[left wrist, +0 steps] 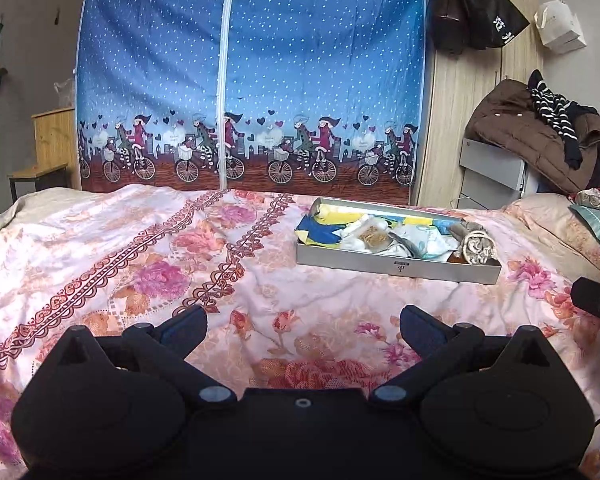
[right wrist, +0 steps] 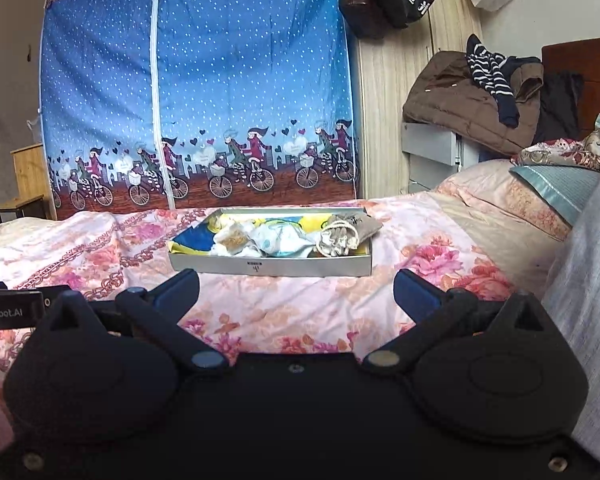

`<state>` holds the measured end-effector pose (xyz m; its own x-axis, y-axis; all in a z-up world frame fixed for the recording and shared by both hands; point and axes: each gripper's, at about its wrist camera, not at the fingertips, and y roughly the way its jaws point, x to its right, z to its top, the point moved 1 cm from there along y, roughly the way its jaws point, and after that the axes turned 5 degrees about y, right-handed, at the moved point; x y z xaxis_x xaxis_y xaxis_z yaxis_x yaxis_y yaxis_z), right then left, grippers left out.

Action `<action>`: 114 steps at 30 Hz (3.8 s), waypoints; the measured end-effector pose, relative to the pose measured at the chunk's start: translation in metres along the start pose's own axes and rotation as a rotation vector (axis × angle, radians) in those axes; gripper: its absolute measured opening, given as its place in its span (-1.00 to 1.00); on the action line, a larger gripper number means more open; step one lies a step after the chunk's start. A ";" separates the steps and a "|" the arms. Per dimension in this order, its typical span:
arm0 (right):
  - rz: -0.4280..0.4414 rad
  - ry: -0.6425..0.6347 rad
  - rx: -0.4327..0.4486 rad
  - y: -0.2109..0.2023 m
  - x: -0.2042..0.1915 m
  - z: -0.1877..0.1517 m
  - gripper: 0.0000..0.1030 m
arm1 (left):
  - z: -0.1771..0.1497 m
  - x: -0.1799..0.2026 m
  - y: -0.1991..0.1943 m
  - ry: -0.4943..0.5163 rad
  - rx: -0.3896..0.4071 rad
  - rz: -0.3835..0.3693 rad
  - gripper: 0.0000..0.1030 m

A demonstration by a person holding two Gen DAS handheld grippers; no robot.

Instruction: Organize soft objects

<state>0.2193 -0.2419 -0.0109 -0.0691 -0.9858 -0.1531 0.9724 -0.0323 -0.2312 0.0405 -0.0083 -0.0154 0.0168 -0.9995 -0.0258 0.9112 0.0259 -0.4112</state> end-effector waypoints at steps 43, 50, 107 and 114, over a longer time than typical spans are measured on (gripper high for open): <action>-0.001 -0.042 -0.105 0.010 0.005 -0.010 0.99 | -0.001 0.007 0.005 0.035 -0.020 0.006 0.99; -0.001 -0.042 -0.106 0.010 0.005 -0.010 0.99 | -0.001 0.007 0.005 0.036 -0.020 0.006 0.99; -0.006 -0.041 -0.105 0.009 0.010 -0.012 0.99 | 0.000 0.008 0.006 0.043 -0.024 0.002 0.99; -0.006 -0.042 -0.106 0.010 0.009 -0.012 0.99 | 0.000 0.009 0.006 0.044 -0.024 0.002 0.99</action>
<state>0.2252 -0.2495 -0.0262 -0.0635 -0.9917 -0.1114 0.9426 -0.0230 -0.3331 0.0460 -0.0172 -0.0180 0.0003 -0.9978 -0.0666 0.9009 0.0292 -0.4331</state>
